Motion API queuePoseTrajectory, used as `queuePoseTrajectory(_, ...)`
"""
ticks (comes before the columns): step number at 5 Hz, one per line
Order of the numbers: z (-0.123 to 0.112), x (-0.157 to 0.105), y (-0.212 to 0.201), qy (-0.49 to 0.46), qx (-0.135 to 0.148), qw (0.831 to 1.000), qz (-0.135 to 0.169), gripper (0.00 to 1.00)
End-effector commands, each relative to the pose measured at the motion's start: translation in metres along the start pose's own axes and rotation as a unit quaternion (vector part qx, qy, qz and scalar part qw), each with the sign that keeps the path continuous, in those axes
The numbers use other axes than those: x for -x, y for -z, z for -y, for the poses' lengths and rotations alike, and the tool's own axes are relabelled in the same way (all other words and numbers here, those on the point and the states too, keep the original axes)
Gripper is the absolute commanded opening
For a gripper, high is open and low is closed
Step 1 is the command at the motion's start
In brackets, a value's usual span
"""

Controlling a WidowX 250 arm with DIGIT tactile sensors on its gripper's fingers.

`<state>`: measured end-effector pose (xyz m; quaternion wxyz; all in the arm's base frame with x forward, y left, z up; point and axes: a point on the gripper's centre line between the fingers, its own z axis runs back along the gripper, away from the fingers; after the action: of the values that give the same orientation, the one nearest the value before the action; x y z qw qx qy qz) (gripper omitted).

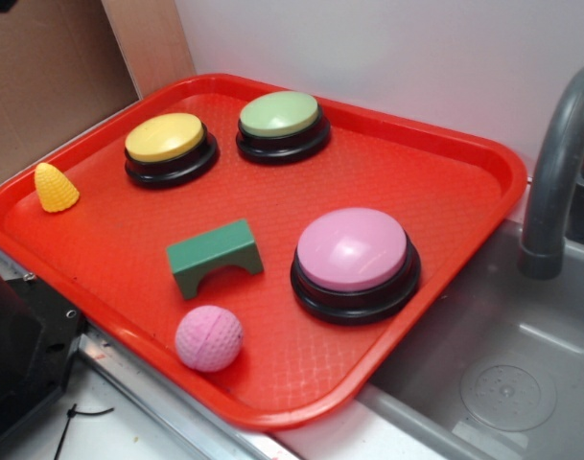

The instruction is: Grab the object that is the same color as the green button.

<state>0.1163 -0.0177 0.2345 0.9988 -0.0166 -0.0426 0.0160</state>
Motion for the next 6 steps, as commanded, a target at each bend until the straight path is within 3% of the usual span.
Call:
queuePoseTrajectory(1,0.000,0.000,0.000,0.000,0.000,1.000,0.000,1.00)
queuePoseTrajectory(4,0.040,-0.032,0.056,0.116,-0.030,0.993,0.017,1.00)
queuePoseTrajectory(6,0.054,-0.040,0.123,0.165,-0.030,0.985,0.029,1.00)
